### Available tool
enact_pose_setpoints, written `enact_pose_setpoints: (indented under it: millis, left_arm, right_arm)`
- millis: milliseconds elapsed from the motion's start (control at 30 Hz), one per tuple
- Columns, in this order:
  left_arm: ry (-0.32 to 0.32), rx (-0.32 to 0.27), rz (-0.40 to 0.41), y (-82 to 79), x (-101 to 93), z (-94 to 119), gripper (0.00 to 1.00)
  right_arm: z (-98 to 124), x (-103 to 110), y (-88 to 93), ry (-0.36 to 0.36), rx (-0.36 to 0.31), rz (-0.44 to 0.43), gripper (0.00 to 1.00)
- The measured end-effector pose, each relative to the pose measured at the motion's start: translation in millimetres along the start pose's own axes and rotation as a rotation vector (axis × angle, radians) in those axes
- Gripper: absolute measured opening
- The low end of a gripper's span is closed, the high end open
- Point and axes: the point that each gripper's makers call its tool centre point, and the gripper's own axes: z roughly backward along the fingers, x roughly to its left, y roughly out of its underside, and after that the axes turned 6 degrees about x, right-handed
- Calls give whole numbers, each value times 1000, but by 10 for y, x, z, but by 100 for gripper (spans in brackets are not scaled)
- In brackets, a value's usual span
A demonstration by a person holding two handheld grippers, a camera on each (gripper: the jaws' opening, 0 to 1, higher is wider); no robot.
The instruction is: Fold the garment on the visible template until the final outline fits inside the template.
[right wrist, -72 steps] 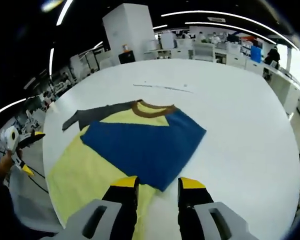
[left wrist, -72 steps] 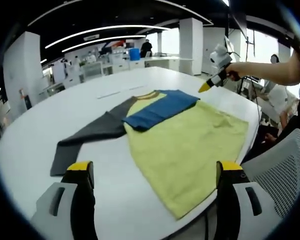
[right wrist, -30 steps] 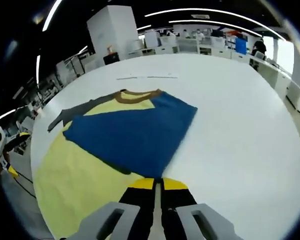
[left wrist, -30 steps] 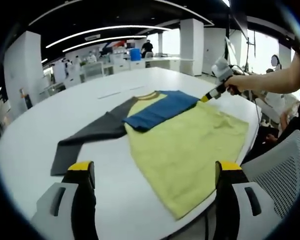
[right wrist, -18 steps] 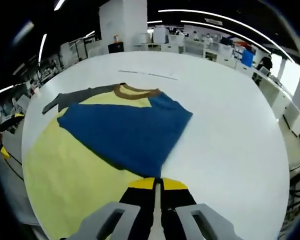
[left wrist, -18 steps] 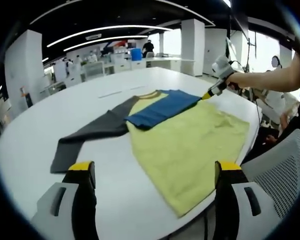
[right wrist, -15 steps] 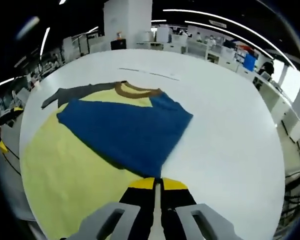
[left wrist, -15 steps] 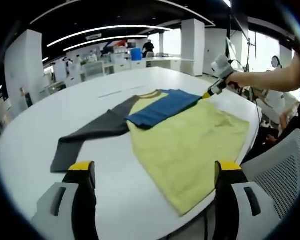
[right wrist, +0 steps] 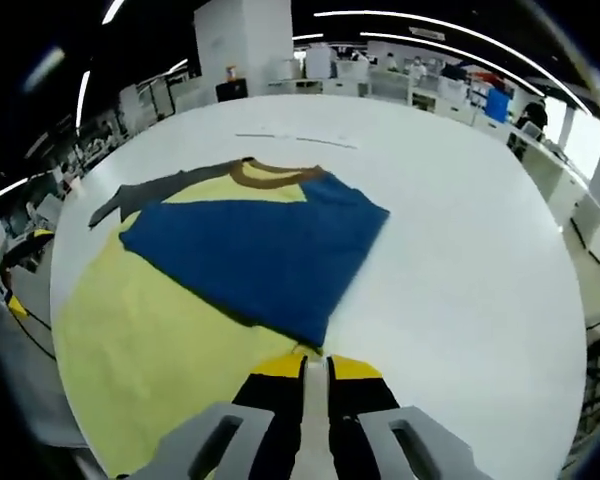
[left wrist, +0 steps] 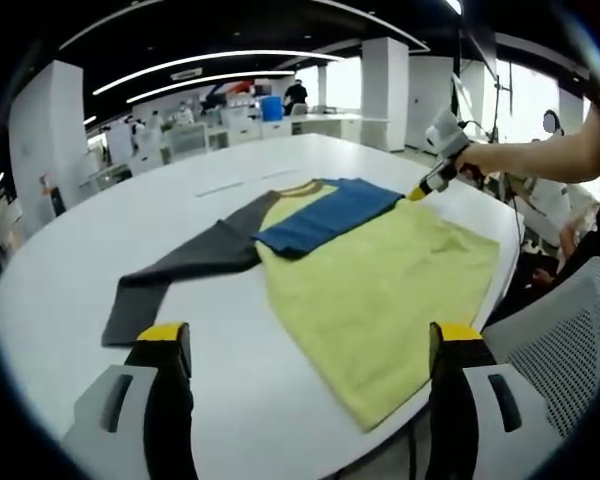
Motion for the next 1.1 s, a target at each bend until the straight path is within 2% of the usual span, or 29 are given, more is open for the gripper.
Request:
enact_pose_setpoints:
  millis: [100,467,733,833,1100]
  left_arm:
    - [2,2,-3,-4,-3,-6,96]
    - [3,13,-13,-2,-14,-12,95]
    - [3,16,-13,3,-30,-4,94]
    - [5,25,-18,15,-32,-10,93]
    - [3,16,-23,-19,-22,-2,93]
  right_arm:
    - [6,72,38,-47,2,-21,8]
    - [77,207,15,-117,-23,-67,9]
    - [110,338,156,-166,31,-44,8]
    - [88,331,241,-138,66,2,6]
    - [51,334,248,-125,65,27,1]
